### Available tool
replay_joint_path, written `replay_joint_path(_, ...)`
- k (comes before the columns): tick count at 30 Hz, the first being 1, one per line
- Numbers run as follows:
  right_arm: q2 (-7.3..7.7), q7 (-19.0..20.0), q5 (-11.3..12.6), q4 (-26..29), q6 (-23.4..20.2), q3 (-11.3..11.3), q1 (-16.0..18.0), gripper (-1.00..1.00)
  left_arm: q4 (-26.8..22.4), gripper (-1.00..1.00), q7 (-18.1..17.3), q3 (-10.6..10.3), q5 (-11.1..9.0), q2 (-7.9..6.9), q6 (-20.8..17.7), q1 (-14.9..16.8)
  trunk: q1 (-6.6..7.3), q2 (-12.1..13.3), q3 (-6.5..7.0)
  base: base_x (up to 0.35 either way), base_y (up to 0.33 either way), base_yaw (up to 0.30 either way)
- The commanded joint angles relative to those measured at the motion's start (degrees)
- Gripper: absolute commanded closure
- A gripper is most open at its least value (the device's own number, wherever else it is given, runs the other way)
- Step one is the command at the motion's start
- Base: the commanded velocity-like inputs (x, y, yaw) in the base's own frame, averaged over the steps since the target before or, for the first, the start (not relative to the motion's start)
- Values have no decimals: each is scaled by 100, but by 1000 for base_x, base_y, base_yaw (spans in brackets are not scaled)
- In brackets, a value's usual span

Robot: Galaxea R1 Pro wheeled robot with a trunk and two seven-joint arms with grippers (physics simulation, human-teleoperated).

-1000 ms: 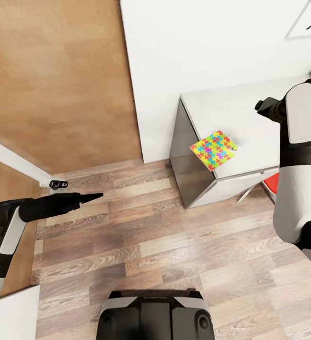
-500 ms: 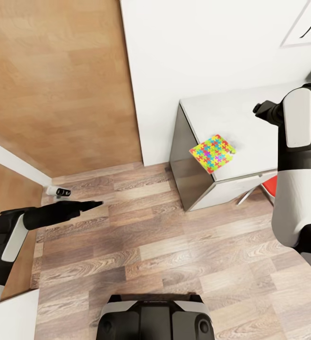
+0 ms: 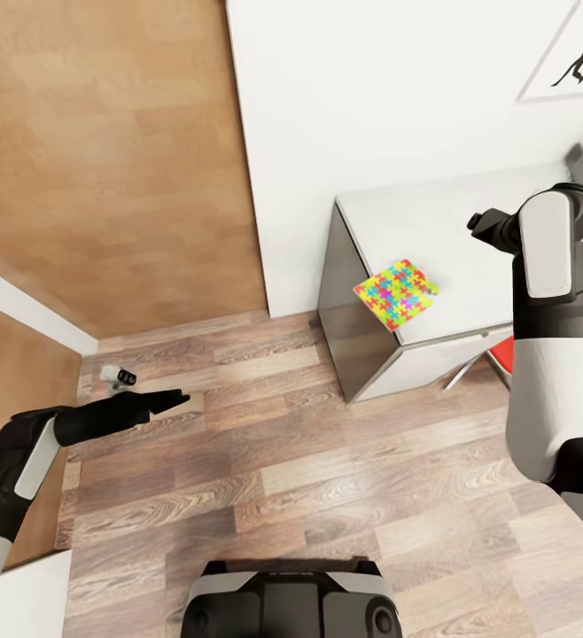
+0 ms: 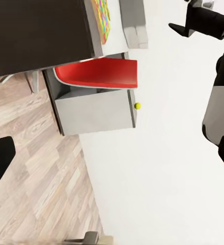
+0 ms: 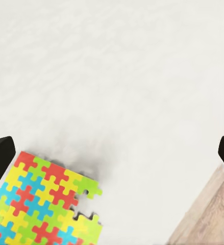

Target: Put all the toys in the child's room - the three board games (two on the bed and one on the table), the two jigsaw puzzles on the table, and the tennis ball on the table - inside the toy box on the table in the child's room.

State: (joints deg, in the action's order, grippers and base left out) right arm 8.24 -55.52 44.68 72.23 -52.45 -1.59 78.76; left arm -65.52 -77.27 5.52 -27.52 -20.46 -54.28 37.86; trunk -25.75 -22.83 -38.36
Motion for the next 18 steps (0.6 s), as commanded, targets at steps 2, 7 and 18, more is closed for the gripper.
replay_joint_path(2, 2, -57, 56, 53, -21, 2, -35, -100, 66, -100, -3, -2, 27, -4, -41, 2, -3, -9, 12, 0, 0, 0)
replay_joint_path(7, -3, -56, 58, 183, -26, 1, -216, -100, 309, -100, 1, -2, 231, -9, 153, 2, -3, -9, 59, 0, 0, 0)
replay_joint_path(18, -6, -46, 58, 482, -20, -18, -602, -100, 1177, -100, 183, 1, 511, -16, 897, 2, -3, -9, 162, 0, 0, 0)
